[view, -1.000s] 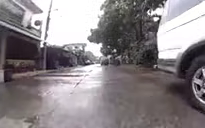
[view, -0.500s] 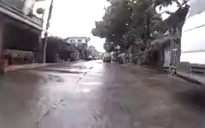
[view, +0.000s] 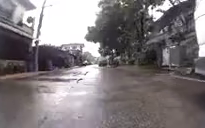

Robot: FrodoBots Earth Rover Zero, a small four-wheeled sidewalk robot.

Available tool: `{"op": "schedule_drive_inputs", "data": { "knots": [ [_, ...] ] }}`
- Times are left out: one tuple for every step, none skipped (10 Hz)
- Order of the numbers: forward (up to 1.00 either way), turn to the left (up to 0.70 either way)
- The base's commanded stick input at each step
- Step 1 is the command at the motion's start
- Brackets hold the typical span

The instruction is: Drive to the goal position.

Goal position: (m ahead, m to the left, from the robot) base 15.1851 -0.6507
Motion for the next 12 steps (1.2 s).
{"op": "schedule_drive_inputs", "data": {
  "knots": [
    [1.0,0.0],
    [1.0,0.0],
    [1.0,0.0],
    [1.0,0.23],
    [1.0,0.27],
    [1.0,0.02],
    [1.0,0.0],
    [1.0,0.0],
    [1.0,0.0],
    [1.0,0.0],
    [1.0,0.0],
    [1.0,0.0]
  ]
}}
